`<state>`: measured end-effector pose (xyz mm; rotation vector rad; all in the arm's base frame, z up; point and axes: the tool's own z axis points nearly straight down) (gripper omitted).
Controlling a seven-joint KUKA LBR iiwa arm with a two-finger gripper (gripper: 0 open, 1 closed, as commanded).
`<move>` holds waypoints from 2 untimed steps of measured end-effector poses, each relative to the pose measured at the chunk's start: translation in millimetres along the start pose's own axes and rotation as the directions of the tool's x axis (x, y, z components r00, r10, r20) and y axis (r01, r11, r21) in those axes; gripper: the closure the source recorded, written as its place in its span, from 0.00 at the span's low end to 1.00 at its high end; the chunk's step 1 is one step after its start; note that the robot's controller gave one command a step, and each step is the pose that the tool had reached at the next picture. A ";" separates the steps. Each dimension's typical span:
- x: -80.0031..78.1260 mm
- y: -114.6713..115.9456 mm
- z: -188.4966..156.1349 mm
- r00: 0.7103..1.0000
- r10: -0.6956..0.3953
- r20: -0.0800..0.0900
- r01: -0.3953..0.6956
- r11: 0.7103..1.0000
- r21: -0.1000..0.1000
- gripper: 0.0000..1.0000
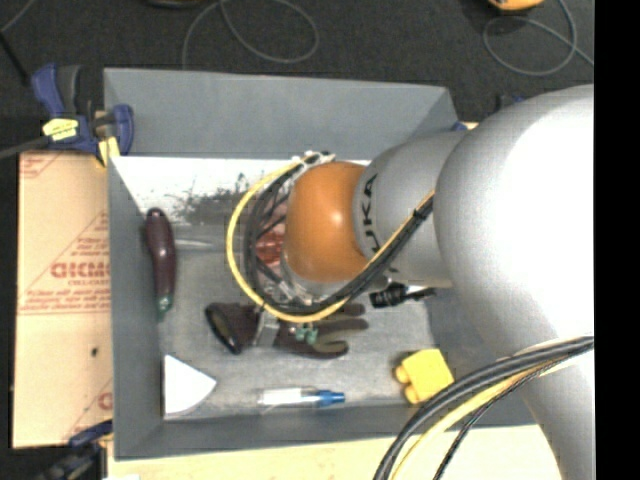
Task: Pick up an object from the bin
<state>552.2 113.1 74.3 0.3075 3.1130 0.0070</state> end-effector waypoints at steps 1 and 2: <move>-0.2 0.1 0.2 1.000 0.000 0.000 0.000 1.000 0.000 1.00; -3.6 0.8 -97.6 1.000 -0.027 0.002 0.027 1.000 -0.001 1.00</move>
Offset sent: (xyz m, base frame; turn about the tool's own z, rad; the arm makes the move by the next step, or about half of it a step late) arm 0.0014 0.0006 0.0972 -0.0293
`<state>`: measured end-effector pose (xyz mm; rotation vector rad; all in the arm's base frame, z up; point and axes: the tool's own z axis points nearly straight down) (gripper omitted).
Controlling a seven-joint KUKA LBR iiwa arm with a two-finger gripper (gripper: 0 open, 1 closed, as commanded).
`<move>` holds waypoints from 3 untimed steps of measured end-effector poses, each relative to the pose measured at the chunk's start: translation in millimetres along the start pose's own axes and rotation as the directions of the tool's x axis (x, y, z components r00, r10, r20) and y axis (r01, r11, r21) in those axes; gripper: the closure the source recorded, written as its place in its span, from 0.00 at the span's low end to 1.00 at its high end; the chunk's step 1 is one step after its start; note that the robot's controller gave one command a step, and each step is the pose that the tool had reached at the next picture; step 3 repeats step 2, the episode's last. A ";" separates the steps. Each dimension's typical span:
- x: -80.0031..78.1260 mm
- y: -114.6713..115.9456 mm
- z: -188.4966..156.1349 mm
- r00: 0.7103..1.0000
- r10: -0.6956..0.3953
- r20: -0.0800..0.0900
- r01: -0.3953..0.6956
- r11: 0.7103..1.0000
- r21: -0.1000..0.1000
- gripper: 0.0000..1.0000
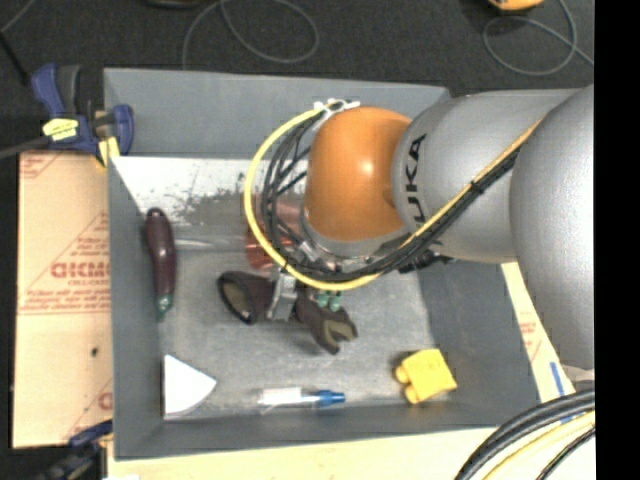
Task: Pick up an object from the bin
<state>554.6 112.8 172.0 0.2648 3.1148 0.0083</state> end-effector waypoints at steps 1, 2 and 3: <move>0.0 0.0 0.0 1.000 0.000 0.000 0.000 1.000 0.000 1.00; 6.7 7.6 -136.7 1.000 0.012 0.004 -0.012 1.000 -0.001 1.00; 6.7 7.6 -136.7 1.000 0.012 0.004 -0.012 1.000 -0.001 1.00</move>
Offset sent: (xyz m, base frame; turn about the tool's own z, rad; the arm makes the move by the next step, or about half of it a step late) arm -0.0088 0.0086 0.1353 0.0168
